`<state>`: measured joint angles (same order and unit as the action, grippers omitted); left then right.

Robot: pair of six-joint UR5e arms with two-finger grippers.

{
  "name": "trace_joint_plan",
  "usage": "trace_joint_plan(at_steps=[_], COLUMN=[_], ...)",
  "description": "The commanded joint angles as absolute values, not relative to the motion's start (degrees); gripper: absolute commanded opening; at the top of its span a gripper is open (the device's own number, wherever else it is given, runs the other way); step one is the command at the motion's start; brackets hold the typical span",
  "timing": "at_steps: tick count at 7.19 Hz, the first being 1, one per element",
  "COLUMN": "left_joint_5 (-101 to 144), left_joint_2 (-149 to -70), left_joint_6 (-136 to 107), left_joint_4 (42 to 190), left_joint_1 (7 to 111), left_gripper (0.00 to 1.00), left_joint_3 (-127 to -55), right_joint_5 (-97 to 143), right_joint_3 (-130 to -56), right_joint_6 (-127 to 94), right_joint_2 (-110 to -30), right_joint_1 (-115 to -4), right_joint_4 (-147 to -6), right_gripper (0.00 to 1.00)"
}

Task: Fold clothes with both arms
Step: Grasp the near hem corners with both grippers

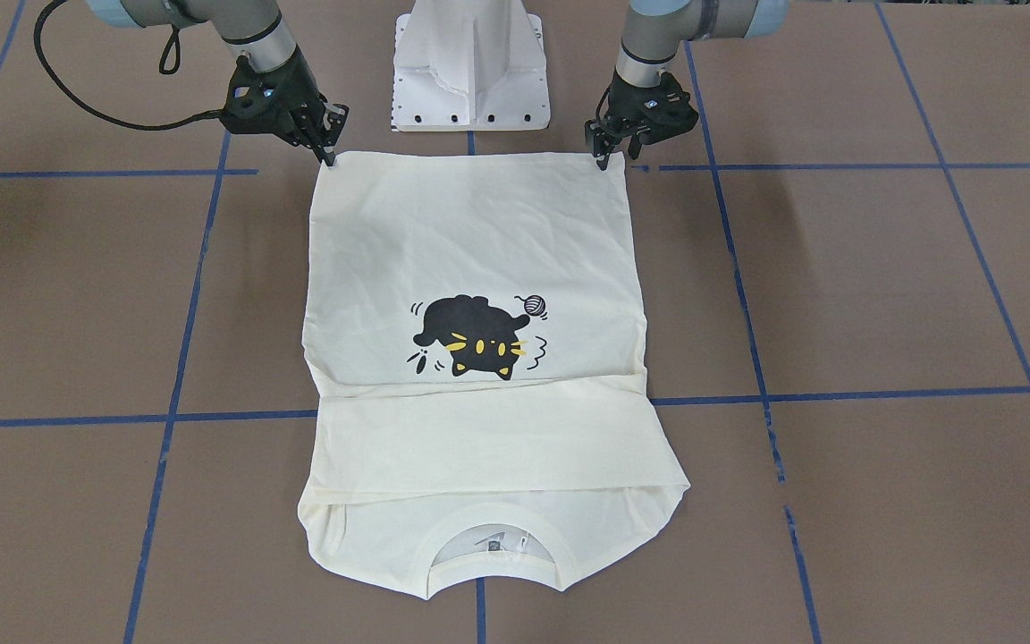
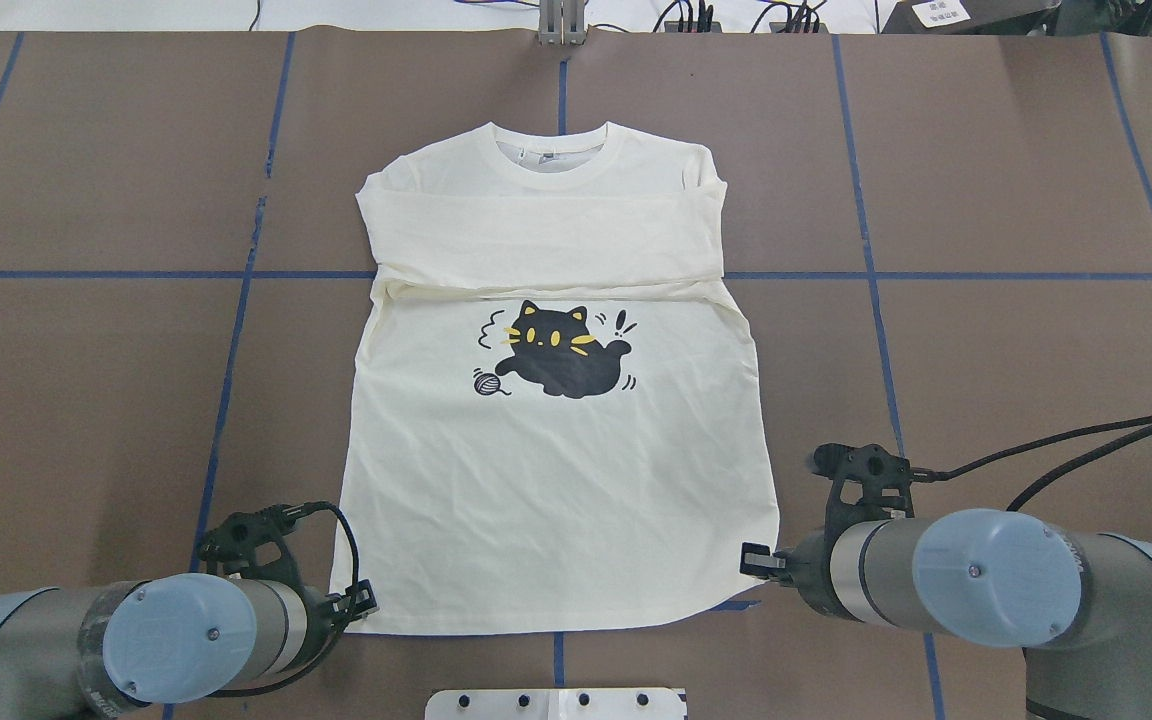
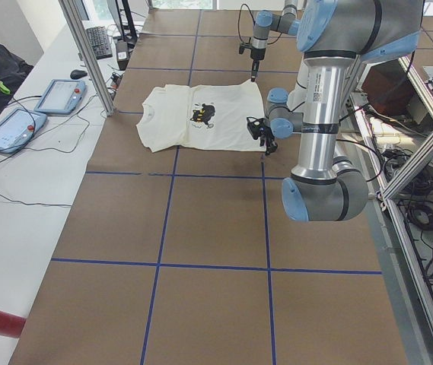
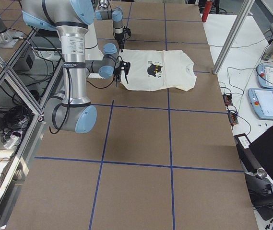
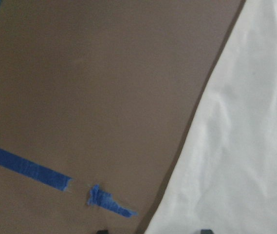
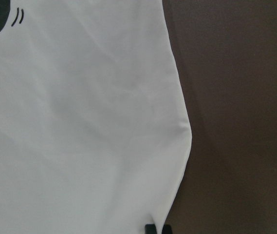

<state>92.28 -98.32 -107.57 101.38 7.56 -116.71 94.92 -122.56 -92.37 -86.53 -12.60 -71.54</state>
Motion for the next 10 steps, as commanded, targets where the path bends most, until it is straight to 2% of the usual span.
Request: trace_joint_plan(at_steps=[1,3,4,5,7,10], left_joint_5=[92.29,92.29,92.29,92.20,92.29,92.20], left_joint_2=[-98.70,-98.79,-98.96,-99.05,-99.14,-98.53], left_joint_6=[-107.58,-107.58,-107.58,-107.58,-107.40,-106.79], left_joint_4=[100.90,100.90,100.90,100.38,100.11,93.99], left_joint_1=[7.56,7.73,7.82,7.91,8.43,7.74], left_gripper=[0.39,0.20,0.15,0.15,0.00,0.00], left_joint_3=[-116.72,-116.81,-116.81,-116.98,-117.94,-124.86], right_joint_5=[94.92,94.92,94.92,94.92,95.18,101.57], right_joint_3=[-122.52,-122.52,-122.52,-122.52,-122.69,-126.54], right_joint_6=[-92.37,-92.37,-92.37,-92.37,-92.37,-92.46], right_joint_2=[-86.57,-86.57,-86.57,-86.57,-86.83,-88.93], right_joint_1=[-12.66,-12.66,-12.66,-12.66,-12.74,-15.20], right_joint_4=[-71.54,-71.54,-71.54,-71.54,-71.54,-71.63], right_gripper=[0.00,0.00,0.00,0.00,0.00,0.00])
